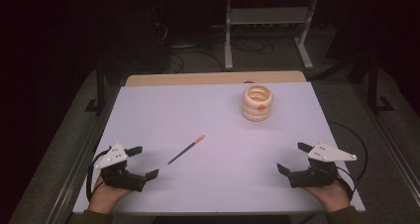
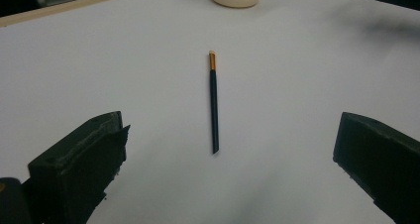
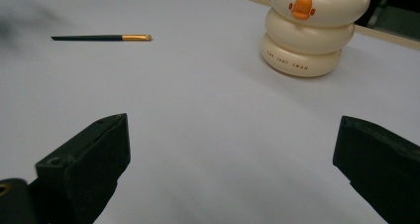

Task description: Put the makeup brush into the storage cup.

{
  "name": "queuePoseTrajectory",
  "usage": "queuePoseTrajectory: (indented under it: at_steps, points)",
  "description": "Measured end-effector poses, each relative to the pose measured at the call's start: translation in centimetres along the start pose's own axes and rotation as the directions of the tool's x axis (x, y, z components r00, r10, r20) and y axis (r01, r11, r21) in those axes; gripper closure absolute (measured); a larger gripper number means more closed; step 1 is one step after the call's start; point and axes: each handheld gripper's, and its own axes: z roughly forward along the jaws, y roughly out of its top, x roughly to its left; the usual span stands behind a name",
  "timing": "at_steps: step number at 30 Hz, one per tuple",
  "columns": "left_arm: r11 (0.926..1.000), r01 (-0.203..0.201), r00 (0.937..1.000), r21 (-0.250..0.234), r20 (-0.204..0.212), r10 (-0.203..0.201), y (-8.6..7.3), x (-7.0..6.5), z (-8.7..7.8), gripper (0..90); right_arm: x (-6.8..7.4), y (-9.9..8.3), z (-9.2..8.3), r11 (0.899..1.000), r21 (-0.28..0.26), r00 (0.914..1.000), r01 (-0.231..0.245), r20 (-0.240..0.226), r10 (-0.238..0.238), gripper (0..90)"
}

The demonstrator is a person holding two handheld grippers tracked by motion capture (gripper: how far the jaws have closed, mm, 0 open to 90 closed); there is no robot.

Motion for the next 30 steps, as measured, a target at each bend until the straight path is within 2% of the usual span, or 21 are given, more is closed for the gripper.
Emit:
queuePoseTrajectory:
  at_steps: [8, 18, 23, 24, 30]
  points:
    - [1.0000, -0.001, 1.0000, -0.004, 0.001, 0.001, 0.21, -0.09, 0.01, 0.0, -0.43, 0.20, -0.24, 0.999, -0.032, 1.0000, 0.001, 0.008, 0.000, 0.8]
    - [1.0000, -0.005, 0.9999, -0.006, 0.016, 0.005, 0.51, -0.03, 0.41, 0.0, -0.57, 0.20, -0.63, 0.999, -0.037, 0.9993, -0.033, 0.015, 0.033, 0.8]
    - [1.0000, -0.005, 0.9998, -0.007, 0.018, 0.006, 0.65, 0.12, 0.50, 0.0, -0.71, 0.20, -0.51, 0.998, -0.055, 0.9999, -0.010, 0.013, 0.011, 0.8]
    - [0.9999, -0.005, 0.9998, -0.009, 0.020, 0.006, 0.72, 0.09, 0.54, 0.0, -0.59, 0.18, -0.53, 0.999, -0.046, 0.9997, -0.024, 0.008, 0.024, 0.8]
    - [0.9999, -0.011, 0.9996, -0.010, 0.026, 0.011, 0.91, 0.13, 0.74, 0.0, -0.67, 0.19, -0.38, 0.998, -0.053, 0.9999, -0.015, 0.005, 0.015, 0.8]
